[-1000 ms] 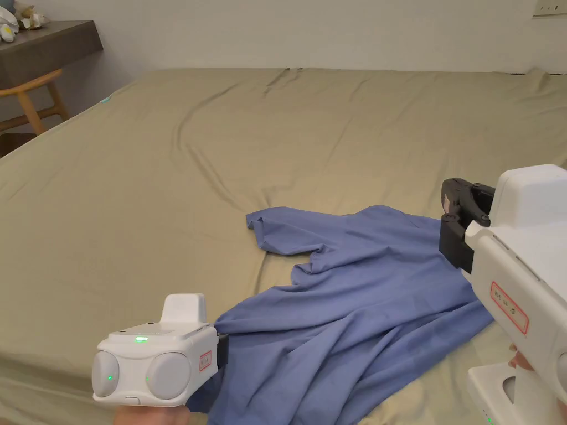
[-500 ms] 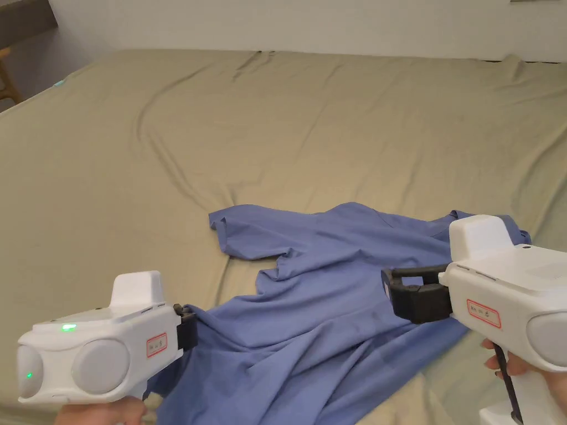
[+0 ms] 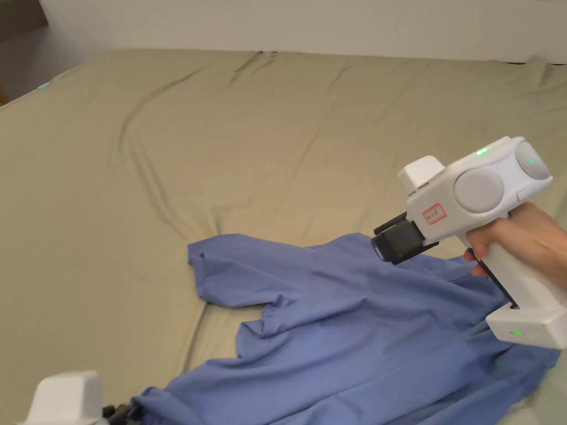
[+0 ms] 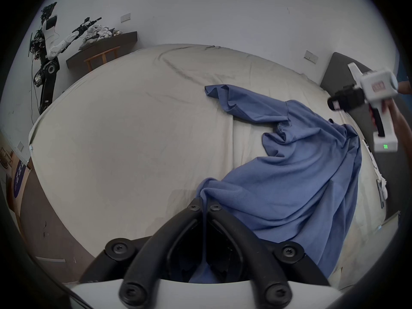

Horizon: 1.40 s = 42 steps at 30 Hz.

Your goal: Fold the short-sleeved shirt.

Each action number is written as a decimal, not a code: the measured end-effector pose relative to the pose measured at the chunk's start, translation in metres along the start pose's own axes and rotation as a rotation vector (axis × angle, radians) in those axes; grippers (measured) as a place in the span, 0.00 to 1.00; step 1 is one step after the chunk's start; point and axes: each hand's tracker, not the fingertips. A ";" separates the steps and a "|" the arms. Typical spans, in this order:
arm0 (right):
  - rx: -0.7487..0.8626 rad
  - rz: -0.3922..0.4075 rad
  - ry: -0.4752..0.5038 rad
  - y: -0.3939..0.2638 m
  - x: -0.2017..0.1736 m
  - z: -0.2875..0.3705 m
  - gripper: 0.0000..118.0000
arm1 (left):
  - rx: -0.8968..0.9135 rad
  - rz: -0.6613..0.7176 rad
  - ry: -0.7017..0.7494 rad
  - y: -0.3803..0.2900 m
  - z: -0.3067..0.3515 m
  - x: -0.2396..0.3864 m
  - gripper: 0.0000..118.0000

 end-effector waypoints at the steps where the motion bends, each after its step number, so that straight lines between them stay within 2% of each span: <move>1: -0.044 -0.020 -0.042 0.000 0.015 -0.005 0.92 | -0.011 0.003 -0.002 -0.001 -0.002 -0.001 0.00; 5: -0.246 -0.086 -0.271 -0.014 0.066 -0.019 0.92 | -0.052 0.013 -0.012 -0.005 -0.009 -0.001 0.00; 7: -0.338 -0.129 -0.341 -0.025 0.086 -0.025 0.92 | -0.050 0.004 -0.008 -0.007 -0.010 0.000 0.00; 9: -0.415 -0.169 -0.337 -0.038 0.105 -0.035 0.92 | -0.055 -0.010 -0.003 -0.005 -0.010 0.002 0.00; 11: -0.444 -0.274 -0.313 -0.053 0.115 -0.049 0.92 | -0.055 -0.017 -0.007 -0.004 -0.011 0.002 0.00; 13: -0.469 -0.339 -0.236 -0.071 0.114 -0.063 0.91 | -0.059 -0.022 -0.008 -0.005 -0.013 0.002 0.00; 14: -0.489 -0.354 -0.201 -0.077 0.110 -0.069 0.88 | -0.059 -0.023 -0.009 -0.005 -0.013 0.002 0.00; 16: -0.407 -0.337 -0.217 -0.078 0.106 -0.059 0.79 | -0.061 -0.009 -0.015 -0.005 -0.013 0.001 0.00; 17: -0.410 -0.312 -0.177 -0.074 0.107 -0.053 0.50 | -0.062 -0.002 -0.019 -0.004 -0.014 0.000 0.00; 18: -0.379 -0.322 -0.077 -0.068 0.108 -0.043 0.07 | -0.066 0.007 -0.024 -0.003 -0.014 -0.002 0.00; 19: -0.345 -0.361 -0.076 -0.063 0.107 -0.041 0.09 | -0.070 0.014 -0.024 -0.002 -0.014 -0.002 0.00; 20: -0.300 -0.350 -0.183 -0.059 0.100 -0.035 0.09 | -0.073 0.018 -0.022 0.000 -0.013 -0.001 0.00; 23: -0.294 -0.252 -0.183 -0.050 0.088 -0.026 0.09 | -0.064 0.016 -0.033 0.004 -0.006 0.001 0.00; 26: -0.225 -0.318 -0.118 -0.051 0.084 -0.010 0.08 | -0.038 0.040 -0.048 0.014 0.000 -0.002 0.00; 30: -0.031 -0.416 -0.154 -0.053 0.088 0.031 0.08 | 0.009 0.056 -0.049 0.038 0.015 -0.002 0.00; 32: 0.015 -0.403 -0.138 -0.054 0.087 0.060 0.08 | 0.045 0.056 -0.054 0.056 0.028 0.001 0.00; 35: 0.145 -0.410 -0.198 -0.060 0.080 0.110 0.08 | 0.152 0.000 -0.049 0.085 0.050 0.010 0.00; 38: 0.265 -0.412 -0.218 -0.071 0.068 0.158 0.08 | 0.257 -0.101 -0.020 0.113 0.072 0.023 0.00; 42: 0.372 -0.412 -0.329 -0.080 0.059 0.220 0.08 | 0.353 -0.106 -0.014 0.157 0.103 0.028 0.00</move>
